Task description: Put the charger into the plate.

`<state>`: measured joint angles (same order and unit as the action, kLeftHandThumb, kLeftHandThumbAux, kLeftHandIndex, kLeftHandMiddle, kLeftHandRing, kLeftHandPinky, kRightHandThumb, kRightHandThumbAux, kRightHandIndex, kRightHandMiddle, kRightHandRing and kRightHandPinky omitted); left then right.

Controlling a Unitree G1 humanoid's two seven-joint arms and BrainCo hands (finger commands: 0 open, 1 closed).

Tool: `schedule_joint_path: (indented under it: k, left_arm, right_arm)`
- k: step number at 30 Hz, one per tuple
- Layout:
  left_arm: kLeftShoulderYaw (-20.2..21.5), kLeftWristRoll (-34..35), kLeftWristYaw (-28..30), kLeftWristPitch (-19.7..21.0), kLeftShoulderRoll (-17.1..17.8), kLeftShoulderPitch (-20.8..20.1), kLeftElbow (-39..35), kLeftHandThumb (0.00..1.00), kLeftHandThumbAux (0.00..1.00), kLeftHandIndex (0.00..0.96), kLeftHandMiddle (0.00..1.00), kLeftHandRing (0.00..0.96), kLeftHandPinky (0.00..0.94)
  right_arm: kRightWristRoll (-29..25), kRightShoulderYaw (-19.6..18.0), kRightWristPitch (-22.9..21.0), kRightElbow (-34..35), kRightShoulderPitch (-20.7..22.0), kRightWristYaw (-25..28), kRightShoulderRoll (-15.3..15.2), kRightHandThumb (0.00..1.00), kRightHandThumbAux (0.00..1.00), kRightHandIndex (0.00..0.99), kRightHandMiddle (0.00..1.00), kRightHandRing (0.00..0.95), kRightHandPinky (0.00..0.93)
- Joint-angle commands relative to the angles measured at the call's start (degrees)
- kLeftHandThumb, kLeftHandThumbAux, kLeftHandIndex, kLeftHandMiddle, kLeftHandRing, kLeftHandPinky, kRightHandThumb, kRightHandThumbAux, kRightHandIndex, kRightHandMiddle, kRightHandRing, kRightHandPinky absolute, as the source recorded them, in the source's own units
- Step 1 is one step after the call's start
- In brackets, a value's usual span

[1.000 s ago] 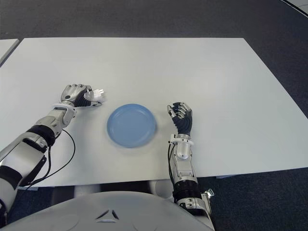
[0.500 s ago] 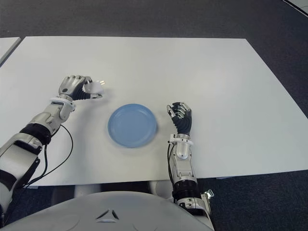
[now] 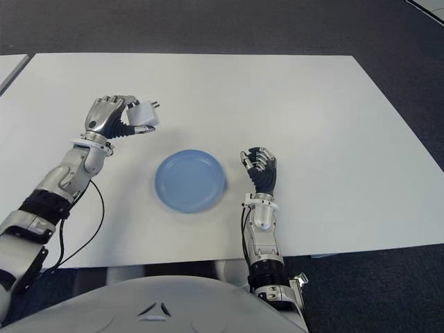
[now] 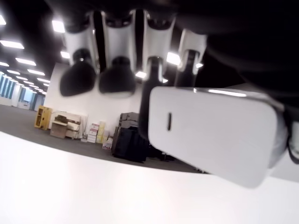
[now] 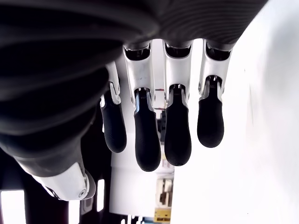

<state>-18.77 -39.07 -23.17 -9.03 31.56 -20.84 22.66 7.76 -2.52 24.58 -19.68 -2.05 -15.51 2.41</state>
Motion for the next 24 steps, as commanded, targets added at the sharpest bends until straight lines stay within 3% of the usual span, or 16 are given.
schedule_joint_path:
  k: [1, 8, 24]
  left_arm:
    - [2.0, 1.1, 3.8, 2.4, -1.3, 3.1, -7.3, 0.849, 0.671, 0.392, 0.524, 0.841, 0.758]
    - [2.6, 0.9, 5.8, 1.5, -3.0, 4.3, -11.7, 0.849, 0.671, 0.392, 0.524, 0.835, 0.754]
    - [-3.0, -4.7, 12.2, 0.7, -6.7, 10.8, -23.4, 0.85, 0.67, 0.394, 0.537, 0.854, 0.804]
  right_arm:
    - [-0.2, -0.1, -1.2, -0.9, -0.1, 0.6, -0.4, 0.706, 0.728, 0.43, 0.594, 0.6, 0.596]
    - [0.4, -0.3, -1.8, -1.9, 0.2, 0.2, -0.9, 0.706, 0.728, 0.43, 0.592, 0.602, 0.605]
    - [1.3, 0.2, -2.4, -1.3, 0.1, -1.0, -0.9, 0.705, 0.729, 0.43, 0.6, 0.61, 0.605]
